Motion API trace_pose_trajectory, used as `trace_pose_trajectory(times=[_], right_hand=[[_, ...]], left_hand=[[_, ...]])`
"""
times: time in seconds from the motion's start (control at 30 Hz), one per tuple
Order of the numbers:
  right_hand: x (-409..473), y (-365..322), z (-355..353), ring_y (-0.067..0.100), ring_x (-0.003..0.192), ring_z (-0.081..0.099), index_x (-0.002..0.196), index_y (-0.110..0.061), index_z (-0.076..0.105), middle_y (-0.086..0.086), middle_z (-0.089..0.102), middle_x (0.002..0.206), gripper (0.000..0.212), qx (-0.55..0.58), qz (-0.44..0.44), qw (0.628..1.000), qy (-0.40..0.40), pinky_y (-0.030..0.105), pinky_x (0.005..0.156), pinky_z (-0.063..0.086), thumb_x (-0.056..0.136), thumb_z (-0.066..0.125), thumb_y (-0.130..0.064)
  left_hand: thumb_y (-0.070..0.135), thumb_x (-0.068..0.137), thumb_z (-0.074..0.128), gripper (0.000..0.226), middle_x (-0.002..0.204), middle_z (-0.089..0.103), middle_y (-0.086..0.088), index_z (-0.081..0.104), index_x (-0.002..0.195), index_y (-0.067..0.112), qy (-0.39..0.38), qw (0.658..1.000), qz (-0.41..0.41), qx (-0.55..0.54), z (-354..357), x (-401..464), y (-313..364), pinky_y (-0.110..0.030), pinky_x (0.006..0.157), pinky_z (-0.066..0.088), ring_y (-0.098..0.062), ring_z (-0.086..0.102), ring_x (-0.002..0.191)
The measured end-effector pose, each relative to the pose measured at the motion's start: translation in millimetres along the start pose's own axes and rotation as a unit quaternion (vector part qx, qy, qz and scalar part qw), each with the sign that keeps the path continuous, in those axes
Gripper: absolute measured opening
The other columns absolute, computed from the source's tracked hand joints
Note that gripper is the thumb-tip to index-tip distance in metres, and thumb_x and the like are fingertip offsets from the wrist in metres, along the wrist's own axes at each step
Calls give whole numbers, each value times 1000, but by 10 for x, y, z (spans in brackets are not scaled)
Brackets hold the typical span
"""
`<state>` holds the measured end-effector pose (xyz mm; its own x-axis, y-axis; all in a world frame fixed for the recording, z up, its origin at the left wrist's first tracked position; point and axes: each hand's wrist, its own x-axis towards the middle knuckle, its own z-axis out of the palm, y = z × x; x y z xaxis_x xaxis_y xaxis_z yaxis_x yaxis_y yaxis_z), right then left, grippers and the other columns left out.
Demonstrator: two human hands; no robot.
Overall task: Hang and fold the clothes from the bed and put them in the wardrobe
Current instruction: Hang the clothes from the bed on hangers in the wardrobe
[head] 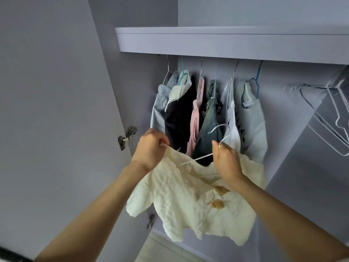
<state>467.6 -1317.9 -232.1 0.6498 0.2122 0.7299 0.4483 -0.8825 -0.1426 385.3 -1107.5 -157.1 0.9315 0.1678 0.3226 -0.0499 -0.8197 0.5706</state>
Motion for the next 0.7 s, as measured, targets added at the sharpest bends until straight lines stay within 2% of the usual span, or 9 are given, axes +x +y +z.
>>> trace_pose_trajectory(times=[0.07,0.17,0.3,0.4,0.47,0.53,0.6,0.67,0.7], right_hand=[[35,-107,-16,27,30,48,56,-4,50,10,47,42,34,16,11,1000,0,24,31,34,88,49,-12],[91,-135,-23,29,32,50,55,-2,51,12,50,44,32,37,61,997,-8,27,32,38,86,56,-9],[34,-107,-24,31,35,50,60,2,52,14,49,45,28,65,20,996,-49,31,36,37,87,59,-2],[45,-72,-69,29,40,49,57,-3,46,13,48,47,40,117,77,990,-11,27,46,30,94,44,-15],[89,-52,-124,30,44,49,57,-3,46,15,48,49,44,143,104,984,1,29,50,32,95,37,-22],[131,-13,-175,36,53,53,60,4,51,22,55,56,49,160,142,977,7,30,56,32,97,34,-24],[165,46,-224,43,64,57,64,12,54,31,59,65,55,165,178,969,34,32,61,30,96,33,-27],[174,107,-275,46,68,57,65,13,53,34,59,68,57,169,203,963,57,36,62,33,93,28,-29],[170,138,-294,47,68,57,65,13,53,35,58,68,56,167,207,962,60,39,62,36,92,27,-30]], left_hand=[[-3,82,55,29,86,56,-1,58,71,25,-44,999,20,-6,42,-49,80,-8,59,38,-4,51,56],[-4,84,56,26,88,56,-5,61,77,21,-89,995,16,-52,76,-128,124,-10,51,44,-6,53,48],[-6,84,54,30,95,54,-2,62,88,22,-138,984,4,-113,39,-163,6,-14,49,46,-2,55,49],[5,87,61,23,100,57,3,65,95,27,-63,993,-2,-105,41,-194,-201,-16,70,49,-1,58,73],[15,87,64,24,111,54,3,65,108,26,0,998,-28,-50,40,-205,-390,-31,95,45,-14,56,101],[29,84,68,40,122,51,3,57,123,28,-33,996,-73,-29,10,-227,-520,-43,102,39,-21,50,115],[39,81,69,48,114,56,5,50,123,28,-95,985,-135,-47,8,-228,-606,-36,94,43,-20,54,107],[28,87,64,16,89,60,0,57,98,20,-103,983,-150,-26,26,-243,-635,-29,75,40,-26,58,91],[21,89,61,8,78,59,-3,57,84,17,-70,987,-142,3,19,-250,-635,-29,68,37,-31,58,84]])
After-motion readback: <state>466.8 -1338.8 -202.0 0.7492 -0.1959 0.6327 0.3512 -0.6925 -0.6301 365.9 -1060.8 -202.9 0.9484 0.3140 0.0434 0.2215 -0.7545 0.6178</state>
